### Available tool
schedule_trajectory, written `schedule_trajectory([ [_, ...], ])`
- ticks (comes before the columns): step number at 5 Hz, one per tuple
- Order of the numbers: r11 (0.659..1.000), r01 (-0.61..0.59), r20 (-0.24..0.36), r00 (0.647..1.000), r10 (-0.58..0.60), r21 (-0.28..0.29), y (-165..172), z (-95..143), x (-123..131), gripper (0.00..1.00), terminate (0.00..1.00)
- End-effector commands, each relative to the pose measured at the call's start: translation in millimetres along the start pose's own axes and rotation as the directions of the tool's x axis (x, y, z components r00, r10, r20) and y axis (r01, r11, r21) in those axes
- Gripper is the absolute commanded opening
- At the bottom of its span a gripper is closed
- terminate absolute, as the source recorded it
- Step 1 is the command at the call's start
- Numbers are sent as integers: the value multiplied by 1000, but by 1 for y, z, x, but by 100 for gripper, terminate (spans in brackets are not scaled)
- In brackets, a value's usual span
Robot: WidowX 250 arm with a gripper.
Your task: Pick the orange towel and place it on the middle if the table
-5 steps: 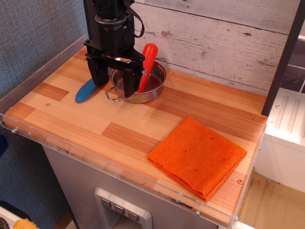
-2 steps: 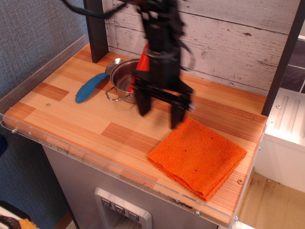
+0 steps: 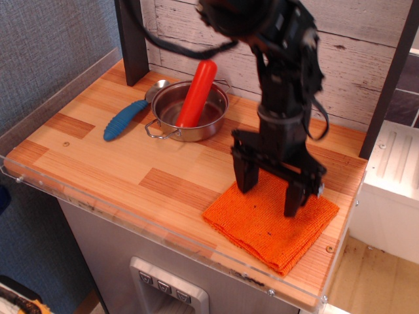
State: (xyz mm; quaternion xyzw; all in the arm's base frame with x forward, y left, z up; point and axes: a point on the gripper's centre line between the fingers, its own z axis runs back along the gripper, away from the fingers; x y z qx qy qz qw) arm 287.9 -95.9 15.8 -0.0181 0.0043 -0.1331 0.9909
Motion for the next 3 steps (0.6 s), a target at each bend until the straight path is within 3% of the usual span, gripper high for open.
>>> schedule_trajectory([
  [1,998,8,34,999,-10,59,-8,-1,-3,100,0],
  [3,995,1,-65,998,6,100,9,-32,-31,100,0],
])
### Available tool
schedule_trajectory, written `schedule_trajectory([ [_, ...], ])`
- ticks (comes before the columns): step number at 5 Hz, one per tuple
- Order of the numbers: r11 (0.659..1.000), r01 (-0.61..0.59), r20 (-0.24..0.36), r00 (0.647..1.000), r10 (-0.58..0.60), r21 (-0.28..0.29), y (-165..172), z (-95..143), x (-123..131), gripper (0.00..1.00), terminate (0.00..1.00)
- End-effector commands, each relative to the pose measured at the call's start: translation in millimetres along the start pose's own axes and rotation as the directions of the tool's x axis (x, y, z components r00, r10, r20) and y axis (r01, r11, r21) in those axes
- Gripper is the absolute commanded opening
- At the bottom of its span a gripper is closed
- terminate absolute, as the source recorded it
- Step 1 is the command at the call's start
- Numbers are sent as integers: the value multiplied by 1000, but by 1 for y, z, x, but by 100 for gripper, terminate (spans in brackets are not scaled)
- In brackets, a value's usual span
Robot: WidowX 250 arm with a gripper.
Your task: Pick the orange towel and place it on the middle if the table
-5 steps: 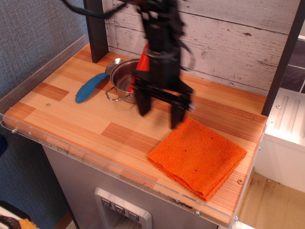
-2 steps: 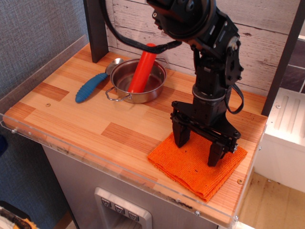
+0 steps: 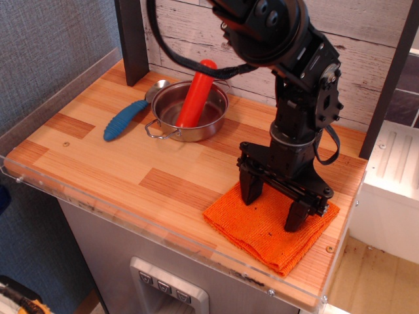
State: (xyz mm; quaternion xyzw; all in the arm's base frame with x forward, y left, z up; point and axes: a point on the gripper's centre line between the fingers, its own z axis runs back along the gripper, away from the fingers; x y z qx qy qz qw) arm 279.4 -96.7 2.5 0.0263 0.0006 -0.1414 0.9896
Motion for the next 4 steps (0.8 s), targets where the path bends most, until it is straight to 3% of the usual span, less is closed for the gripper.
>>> schedule_trajectory([
  [1,997,-77,-58,995,77,-7,36,-19,-33,100,0],
  [4,965,-262,-66,963,261,-3,152,-14,-59,100,0],
])
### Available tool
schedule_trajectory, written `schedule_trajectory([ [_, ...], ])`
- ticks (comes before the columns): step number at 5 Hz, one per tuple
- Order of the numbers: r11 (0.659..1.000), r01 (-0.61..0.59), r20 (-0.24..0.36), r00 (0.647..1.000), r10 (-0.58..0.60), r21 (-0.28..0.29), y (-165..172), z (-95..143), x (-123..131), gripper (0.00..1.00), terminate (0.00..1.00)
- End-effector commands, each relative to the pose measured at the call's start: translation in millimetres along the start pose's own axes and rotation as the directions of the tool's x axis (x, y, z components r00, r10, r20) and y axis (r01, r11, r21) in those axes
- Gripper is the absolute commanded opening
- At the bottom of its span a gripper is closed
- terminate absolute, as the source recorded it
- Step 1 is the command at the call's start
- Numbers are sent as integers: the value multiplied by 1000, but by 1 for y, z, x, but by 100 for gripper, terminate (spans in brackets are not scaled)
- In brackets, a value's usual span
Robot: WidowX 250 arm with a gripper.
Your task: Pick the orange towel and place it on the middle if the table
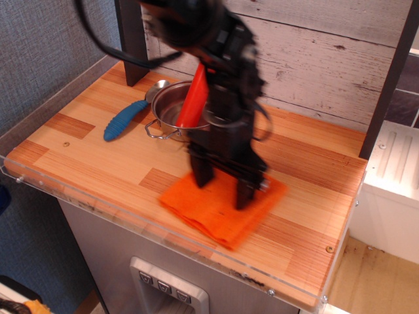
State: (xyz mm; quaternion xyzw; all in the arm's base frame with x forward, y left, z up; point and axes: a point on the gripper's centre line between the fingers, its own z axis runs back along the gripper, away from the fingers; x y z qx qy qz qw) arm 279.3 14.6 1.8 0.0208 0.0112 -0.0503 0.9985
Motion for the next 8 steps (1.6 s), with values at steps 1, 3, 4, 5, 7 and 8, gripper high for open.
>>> schedule_trajectory([
  [1,991,-135,-48,990,134,-22,79,-6,-28,100,0],
  [3,988,-143,-50,989,140,-64,103,-2,-42,100,0],
  [4,995,-63,3,998,63,-72,88,10,-38,100,0],
  [5,998,-31,89,995,35,-49,77,36,-31,100,0],
  [7,998,-59,119,991,63,-31,70,69,-32,100,0],
  [8,998,-53,104,993,54,-16,63,72,-35,100,0],
])
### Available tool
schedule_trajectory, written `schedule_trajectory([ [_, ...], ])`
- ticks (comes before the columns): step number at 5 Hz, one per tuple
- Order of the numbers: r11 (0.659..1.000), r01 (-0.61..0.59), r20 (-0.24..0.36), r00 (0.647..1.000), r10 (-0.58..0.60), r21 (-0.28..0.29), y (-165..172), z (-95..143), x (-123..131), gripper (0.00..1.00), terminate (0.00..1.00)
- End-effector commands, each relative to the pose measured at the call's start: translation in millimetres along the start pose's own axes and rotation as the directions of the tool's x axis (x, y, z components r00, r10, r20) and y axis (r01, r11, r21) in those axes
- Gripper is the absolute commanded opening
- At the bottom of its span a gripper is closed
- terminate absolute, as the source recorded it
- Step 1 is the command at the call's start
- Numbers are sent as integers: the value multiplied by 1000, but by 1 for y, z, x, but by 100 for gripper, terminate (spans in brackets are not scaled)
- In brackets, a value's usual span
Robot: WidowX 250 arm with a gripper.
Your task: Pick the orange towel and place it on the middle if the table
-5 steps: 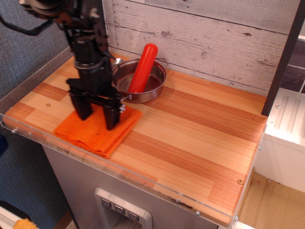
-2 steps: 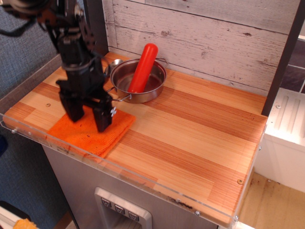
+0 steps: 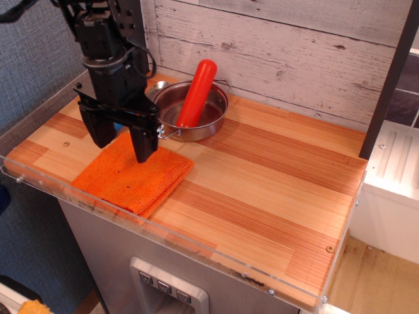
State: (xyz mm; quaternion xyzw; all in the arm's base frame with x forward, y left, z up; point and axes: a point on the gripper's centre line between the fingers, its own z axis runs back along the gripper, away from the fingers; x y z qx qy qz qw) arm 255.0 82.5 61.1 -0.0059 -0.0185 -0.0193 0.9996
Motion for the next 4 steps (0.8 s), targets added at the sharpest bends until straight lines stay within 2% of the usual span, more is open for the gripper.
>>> schedule_trajectory([
  [1,999,25,39,999,-26,36,-10,17,-4,100,0],
  [3,999,25,39,999,-26,36,-10,17,-4,100,0],
  [4,999,25,39,999,-26,36,-10,17,-4,100,100],
])
